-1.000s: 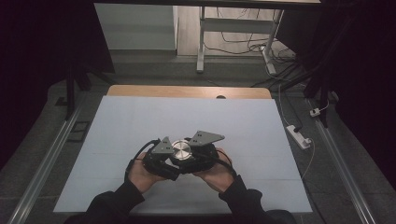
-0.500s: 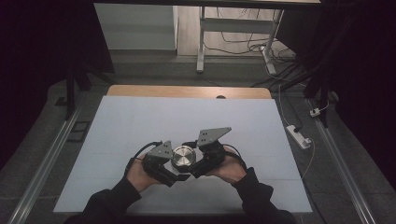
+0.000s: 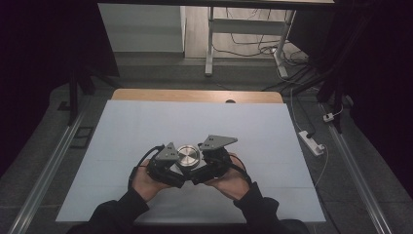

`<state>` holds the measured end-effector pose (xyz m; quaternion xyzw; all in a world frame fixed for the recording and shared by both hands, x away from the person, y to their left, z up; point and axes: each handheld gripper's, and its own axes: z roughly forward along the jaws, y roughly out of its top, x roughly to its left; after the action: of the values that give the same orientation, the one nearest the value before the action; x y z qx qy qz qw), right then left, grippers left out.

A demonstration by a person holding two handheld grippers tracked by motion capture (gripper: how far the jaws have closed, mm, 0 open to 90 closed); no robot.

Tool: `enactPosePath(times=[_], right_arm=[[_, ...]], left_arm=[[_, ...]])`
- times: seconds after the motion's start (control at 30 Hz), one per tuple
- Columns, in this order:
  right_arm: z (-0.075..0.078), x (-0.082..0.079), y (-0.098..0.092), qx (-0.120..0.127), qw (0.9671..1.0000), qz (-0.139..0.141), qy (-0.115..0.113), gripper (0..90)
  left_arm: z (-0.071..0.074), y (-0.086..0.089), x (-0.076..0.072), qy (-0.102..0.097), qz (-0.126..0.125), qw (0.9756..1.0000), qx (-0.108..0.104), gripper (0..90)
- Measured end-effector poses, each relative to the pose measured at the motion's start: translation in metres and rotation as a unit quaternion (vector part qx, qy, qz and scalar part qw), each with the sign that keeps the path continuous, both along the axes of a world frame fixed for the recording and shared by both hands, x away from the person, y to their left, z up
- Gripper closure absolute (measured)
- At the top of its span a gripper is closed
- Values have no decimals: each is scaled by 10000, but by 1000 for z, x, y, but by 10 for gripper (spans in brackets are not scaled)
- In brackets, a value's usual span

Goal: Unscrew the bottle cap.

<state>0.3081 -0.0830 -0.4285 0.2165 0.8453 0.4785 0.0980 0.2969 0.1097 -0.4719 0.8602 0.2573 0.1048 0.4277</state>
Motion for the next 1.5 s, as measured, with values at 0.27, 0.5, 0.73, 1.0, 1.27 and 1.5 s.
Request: enactPosePath(times=[0.27,0.5,0.73,1.0,1.27,1.5], right_arm=[[-5,-7,6,129,9992,-224,-315,179],[-2,-3,0,145,9993,306,-177,185],[1,8,-13,313,9883,1492,-35,185],[-3,15,-23,727,9731,2186,-26,167],[12,2,-12,292,9938,1054,186,0],[8,-11,3,109,9994,151,-283,41]], left_arm=[[2,-5,-4,-57,8,10000,28,156],[2,-1,-3,31,-518,9985,-152,156],[5,-1,-6,-37,-1145,9932,-215,156],[6,-2,-9,-107,-1203,9924,-230,156],[6,1,-5,-141,-312,9994,-68,156],[8,-4,-9,-177,-73,9998,-23,156]])
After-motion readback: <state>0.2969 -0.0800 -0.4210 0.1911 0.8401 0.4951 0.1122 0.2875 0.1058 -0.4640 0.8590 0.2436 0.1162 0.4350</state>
